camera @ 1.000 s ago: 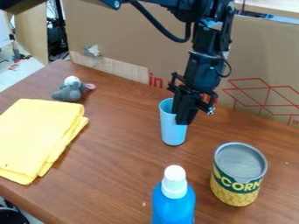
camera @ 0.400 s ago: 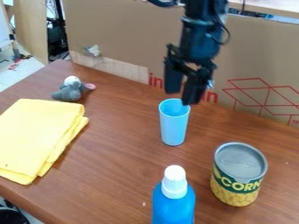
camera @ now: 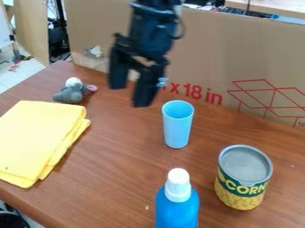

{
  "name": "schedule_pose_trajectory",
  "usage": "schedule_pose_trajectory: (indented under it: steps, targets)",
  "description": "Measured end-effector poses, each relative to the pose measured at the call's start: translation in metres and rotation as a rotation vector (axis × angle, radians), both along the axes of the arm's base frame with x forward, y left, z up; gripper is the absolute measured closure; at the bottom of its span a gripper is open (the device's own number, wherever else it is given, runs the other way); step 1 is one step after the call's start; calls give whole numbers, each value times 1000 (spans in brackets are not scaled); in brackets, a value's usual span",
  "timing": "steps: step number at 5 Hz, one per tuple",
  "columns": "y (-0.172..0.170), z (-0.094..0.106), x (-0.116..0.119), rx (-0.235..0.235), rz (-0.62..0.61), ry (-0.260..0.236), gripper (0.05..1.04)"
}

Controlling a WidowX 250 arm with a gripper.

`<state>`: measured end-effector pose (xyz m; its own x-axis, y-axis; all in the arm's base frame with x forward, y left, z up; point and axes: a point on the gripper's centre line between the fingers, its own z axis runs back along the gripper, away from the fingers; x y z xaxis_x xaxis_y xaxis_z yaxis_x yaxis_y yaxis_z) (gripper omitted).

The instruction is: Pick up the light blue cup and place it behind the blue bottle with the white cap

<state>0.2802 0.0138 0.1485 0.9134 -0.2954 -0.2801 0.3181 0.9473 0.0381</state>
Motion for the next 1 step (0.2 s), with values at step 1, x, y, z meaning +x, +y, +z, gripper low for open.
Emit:
schedule_pose_trajectory:
  steps: [1]
  targets:
    - [35,4,-10,-17,64,-53,74]
